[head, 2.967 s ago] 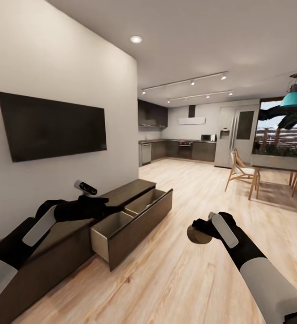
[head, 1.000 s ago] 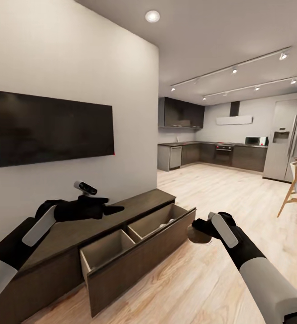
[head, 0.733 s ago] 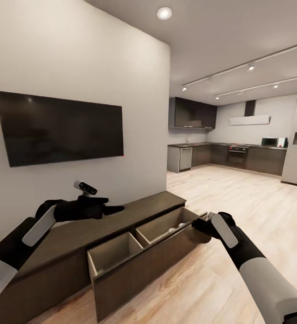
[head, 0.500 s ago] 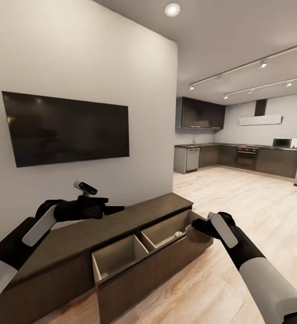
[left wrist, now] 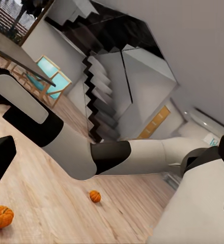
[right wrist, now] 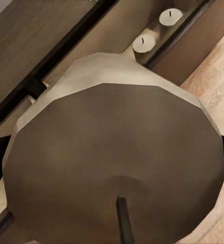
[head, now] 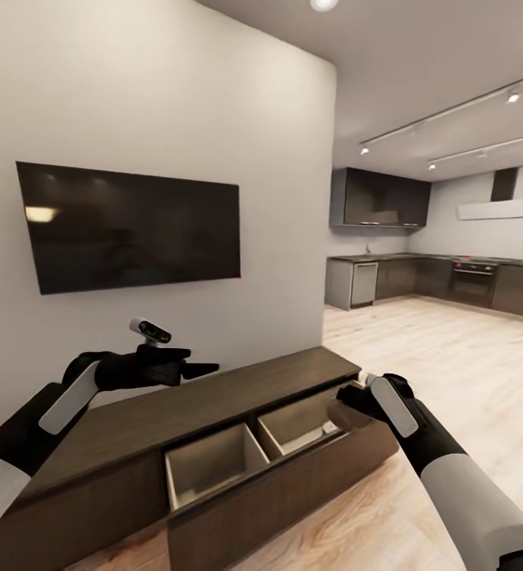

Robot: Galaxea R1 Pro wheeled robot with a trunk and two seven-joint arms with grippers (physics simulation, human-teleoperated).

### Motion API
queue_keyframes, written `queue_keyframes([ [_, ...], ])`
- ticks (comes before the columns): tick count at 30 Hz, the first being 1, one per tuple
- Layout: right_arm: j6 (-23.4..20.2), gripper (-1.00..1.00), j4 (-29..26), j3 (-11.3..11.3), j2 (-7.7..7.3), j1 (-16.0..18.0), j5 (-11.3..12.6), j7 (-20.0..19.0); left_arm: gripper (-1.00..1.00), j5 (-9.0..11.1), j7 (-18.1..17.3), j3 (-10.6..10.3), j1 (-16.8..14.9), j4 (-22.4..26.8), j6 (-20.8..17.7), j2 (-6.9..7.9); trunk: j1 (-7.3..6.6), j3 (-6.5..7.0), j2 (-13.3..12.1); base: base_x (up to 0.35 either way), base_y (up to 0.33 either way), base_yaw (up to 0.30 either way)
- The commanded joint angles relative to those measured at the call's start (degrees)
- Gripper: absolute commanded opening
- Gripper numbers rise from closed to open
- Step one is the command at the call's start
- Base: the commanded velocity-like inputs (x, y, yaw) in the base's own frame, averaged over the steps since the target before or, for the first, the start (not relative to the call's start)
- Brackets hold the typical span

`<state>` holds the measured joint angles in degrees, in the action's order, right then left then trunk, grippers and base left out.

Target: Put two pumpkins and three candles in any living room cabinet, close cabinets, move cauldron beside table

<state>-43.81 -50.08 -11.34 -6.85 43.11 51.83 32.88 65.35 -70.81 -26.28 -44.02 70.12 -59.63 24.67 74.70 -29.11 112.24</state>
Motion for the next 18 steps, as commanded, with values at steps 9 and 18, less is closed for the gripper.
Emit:
queue_keyframes([
  [9, 0.0, -1.00, -0.1, -0.5, 0.00, 0.0, 0.6, 0.6, 1.00, 0.2, -0.1, -0.2, -0.1, 0.2, -0.4, 0.03, 0.01, -0.07, 0.0, 0.070, -0.297, 0.280],
  [18, 0.0, -1.00, -0.1, -0.5, 0.08, 0.0, 0.6, 0.7, 1.00, 0.2, -0.1, -0.2, -0.1, 0.3, -0.4, 0.03, 0.01, -0.07, 0.0, 0.004, -0.316, 0.282],
])
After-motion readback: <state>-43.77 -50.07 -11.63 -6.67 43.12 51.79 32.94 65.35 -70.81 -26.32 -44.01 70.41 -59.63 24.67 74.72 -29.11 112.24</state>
